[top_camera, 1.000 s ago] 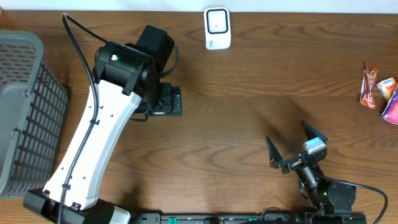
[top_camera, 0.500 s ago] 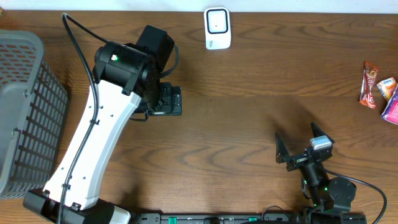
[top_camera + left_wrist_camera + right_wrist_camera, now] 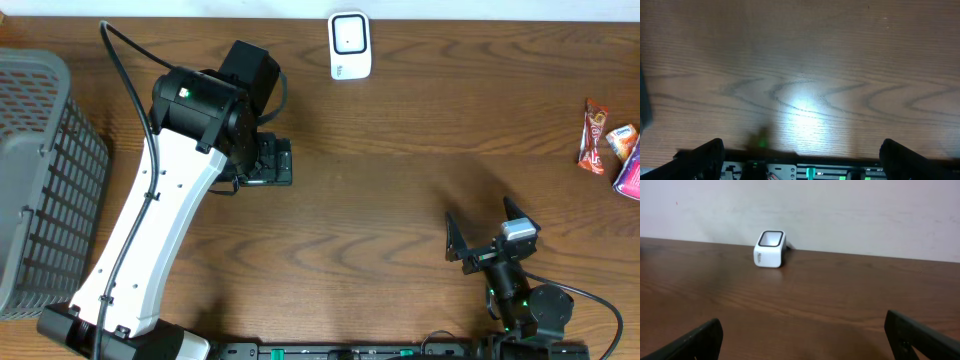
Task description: Scan the item barcode
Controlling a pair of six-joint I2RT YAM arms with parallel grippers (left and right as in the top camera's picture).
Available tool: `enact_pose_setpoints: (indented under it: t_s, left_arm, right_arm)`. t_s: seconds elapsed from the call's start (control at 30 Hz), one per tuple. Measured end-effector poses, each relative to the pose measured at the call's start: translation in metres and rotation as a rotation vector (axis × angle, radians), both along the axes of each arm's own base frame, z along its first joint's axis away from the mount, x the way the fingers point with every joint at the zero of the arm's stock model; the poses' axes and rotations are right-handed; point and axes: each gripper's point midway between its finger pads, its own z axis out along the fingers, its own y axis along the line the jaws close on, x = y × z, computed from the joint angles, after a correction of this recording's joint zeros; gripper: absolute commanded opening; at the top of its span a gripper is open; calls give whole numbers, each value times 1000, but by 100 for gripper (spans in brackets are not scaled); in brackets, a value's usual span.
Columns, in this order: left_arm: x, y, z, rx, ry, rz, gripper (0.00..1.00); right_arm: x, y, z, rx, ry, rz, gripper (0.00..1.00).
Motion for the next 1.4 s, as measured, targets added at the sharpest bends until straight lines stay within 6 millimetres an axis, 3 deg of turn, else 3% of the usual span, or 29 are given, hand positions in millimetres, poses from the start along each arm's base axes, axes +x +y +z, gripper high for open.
enact_pose_setpoints:
  t_s: [1.4]
  left_arm:
    - [0,0,0,0,0,0,98]
  right_arm:
    - [1,-12,0,0,0,-51,99]
